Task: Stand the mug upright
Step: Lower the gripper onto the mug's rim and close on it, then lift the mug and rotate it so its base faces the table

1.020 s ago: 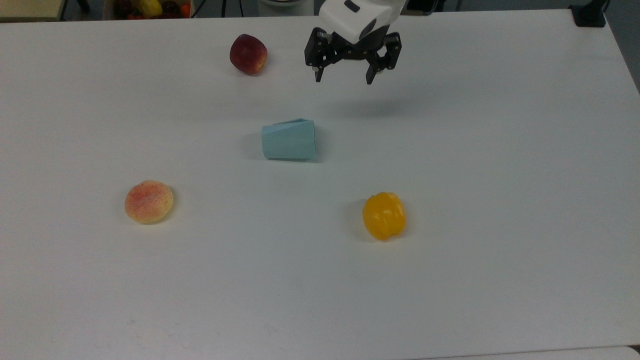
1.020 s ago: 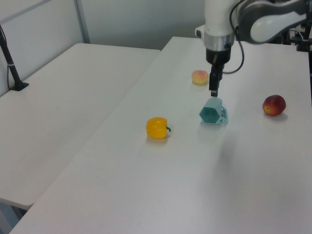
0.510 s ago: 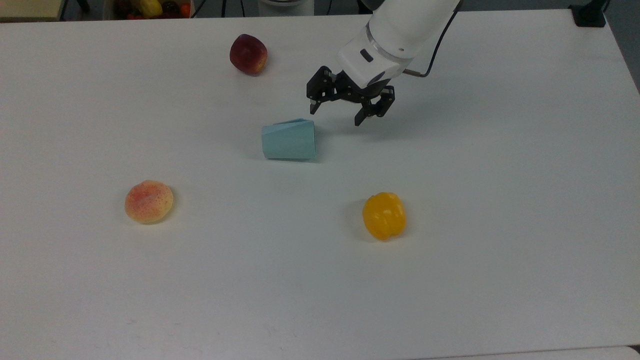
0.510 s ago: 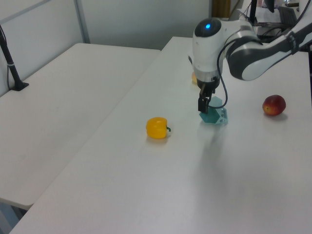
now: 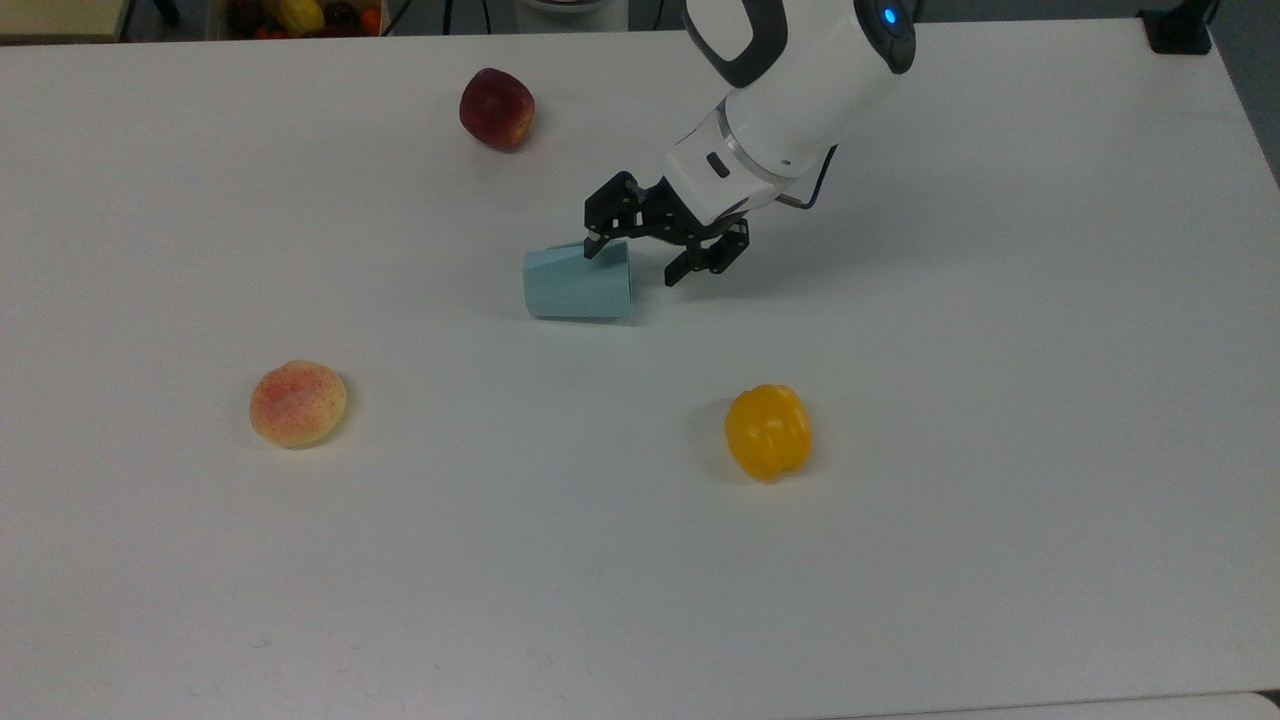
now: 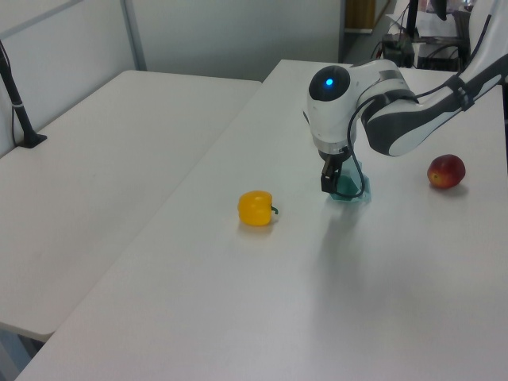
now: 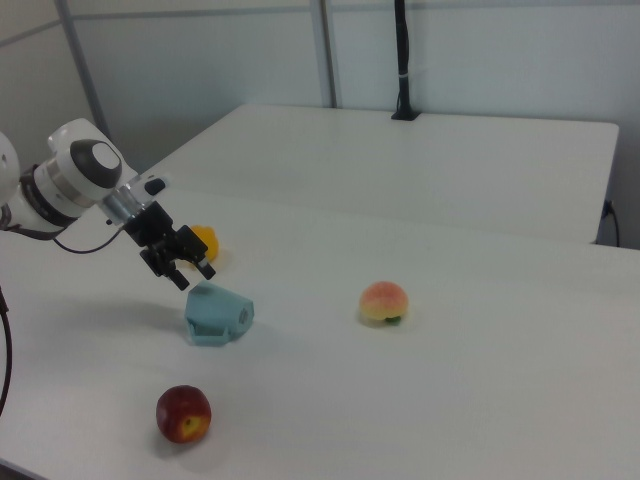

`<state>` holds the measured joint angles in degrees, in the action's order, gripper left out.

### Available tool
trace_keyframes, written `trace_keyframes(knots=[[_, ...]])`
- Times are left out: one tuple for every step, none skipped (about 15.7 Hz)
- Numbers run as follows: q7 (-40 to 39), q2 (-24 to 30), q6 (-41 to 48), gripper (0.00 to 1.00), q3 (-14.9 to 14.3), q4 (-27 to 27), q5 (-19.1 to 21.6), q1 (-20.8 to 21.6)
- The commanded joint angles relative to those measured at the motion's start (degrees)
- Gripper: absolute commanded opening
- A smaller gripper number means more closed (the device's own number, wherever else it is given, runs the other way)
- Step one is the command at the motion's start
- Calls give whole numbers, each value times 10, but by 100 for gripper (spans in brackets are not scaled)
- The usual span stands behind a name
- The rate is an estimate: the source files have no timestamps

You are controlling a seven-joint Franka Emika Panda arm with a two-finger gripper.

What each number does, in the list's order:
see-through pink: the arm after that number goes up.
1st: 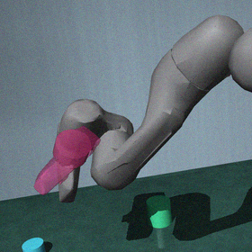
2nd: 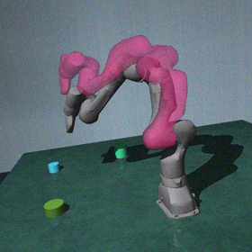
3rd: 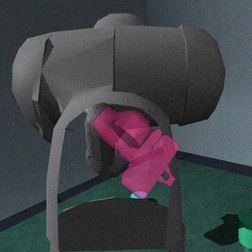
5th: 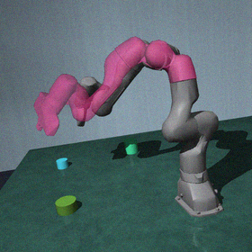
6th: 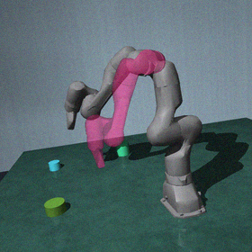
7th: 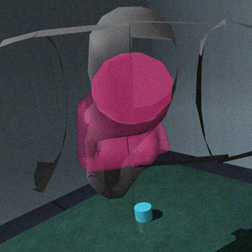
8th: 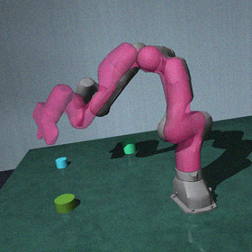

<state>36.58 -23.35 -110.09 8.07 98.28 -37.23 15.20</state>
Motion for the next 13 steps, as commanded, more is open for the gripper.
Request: trace_keyframes(knots=[[13,9,-1,100,-2,35,-42,-13],[13,9,0,100,-2,40,-45,-17],[13,9,3,100,-2,45,-49,-18],[13,10,7,100,-2,46,-50,-21],[13,10,17,99,-2,46,-50,-24],[13,10,25,88,-2,46,-51,-24],[13,10,29,74,-2,46,-51,-24],[12,9,37,58,-2,47,-51,-24],[13,9,46,41,-2,49,-52,-24],[12,10,52,19,-2,49,-51,-23],[13,11,52,0,-2,48,-50,-24],[13,10,51,0,-2,48,-48,-24],[11,11,52,0,-2,48,-45,-24]])
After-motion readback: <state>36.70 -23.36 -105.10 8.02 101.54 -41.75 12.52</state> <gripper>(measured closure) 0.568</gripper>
